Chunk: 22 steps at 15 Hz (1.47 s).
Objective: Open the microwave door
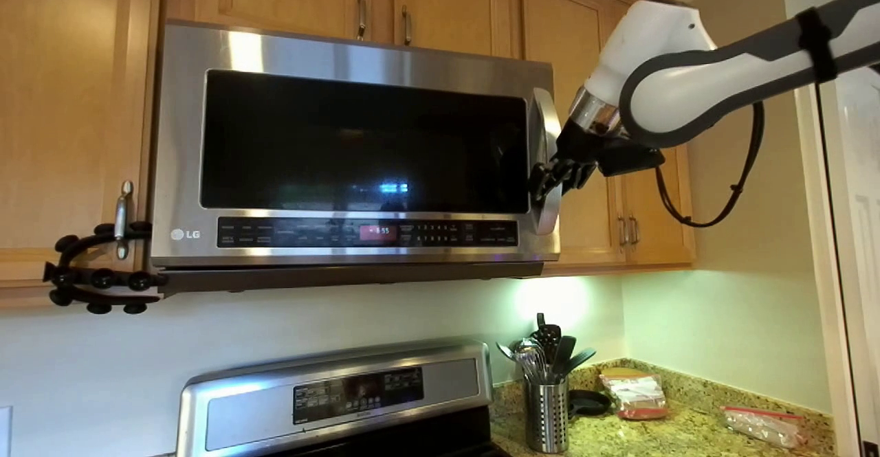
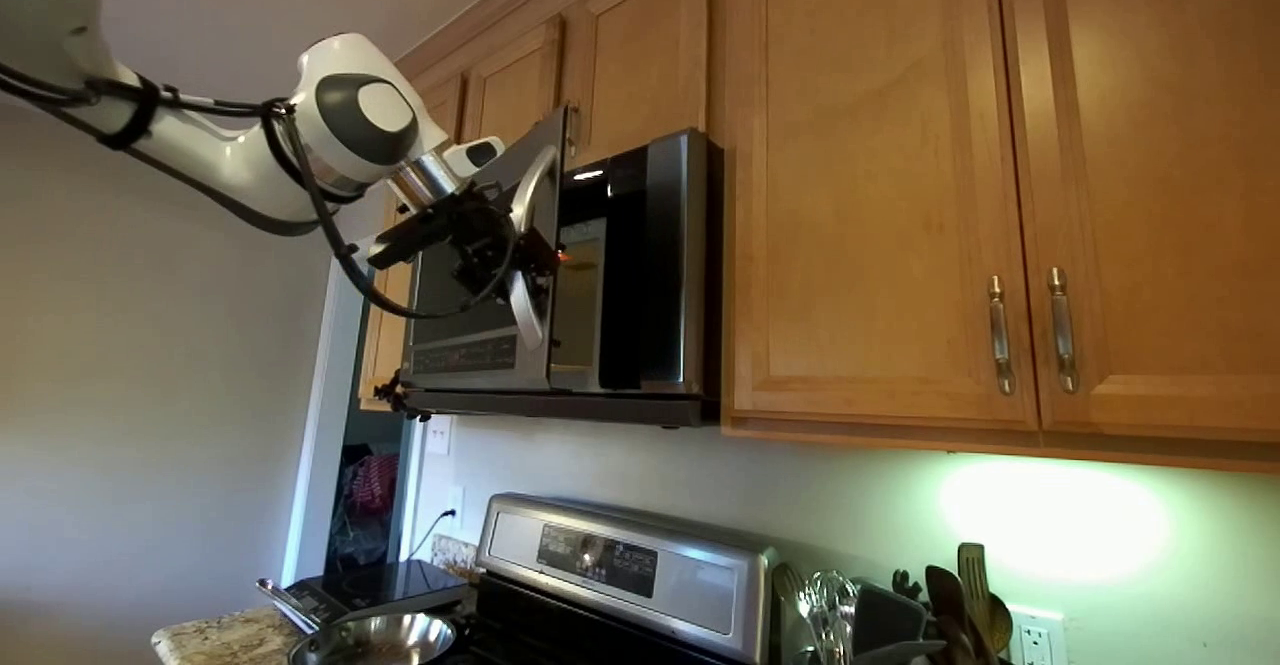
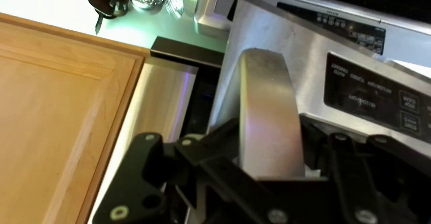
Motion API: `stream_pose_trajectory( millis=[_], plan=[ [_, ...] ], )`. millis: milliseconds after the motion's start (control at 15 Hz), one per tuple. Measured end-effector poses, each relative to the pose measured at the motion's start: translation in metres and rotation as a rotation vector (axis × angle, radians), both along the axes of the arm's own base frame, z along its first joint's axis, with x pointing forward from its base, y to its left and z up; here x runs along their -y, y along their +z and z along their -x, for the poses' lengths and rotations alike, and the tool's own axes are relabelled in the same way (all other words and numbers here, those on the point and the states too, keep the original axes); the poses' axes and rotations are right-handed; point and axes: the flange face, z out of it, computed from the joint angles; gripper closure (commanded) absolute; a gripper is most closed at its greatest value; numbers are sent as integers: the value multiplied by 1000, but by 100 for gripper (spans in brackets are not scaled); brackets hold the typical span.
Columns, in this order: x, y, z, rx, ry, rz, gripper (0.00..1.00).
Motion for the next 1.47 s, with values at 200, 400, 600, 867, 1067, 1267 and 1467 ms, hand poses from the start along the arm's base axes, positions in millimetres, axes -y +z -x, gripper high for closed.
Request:
stream_pose_trajectory(
  millis=[200,400,600,867,1067,1267,1467],
  plan=[
    [-28,-18,29,-133,5,47,12],
    [-48,-34,42,-244,26,83,0],
    [-55,-53,49,-352,43,69,0],
    [-44,-77,53,-484,51,-9,0],
    [-28,-96,54,-557,41,-99,0],
    [-8,-121,54,-618,24,-218,0],
    [6,-146,55,-670,4,-315,0]
  ],
)
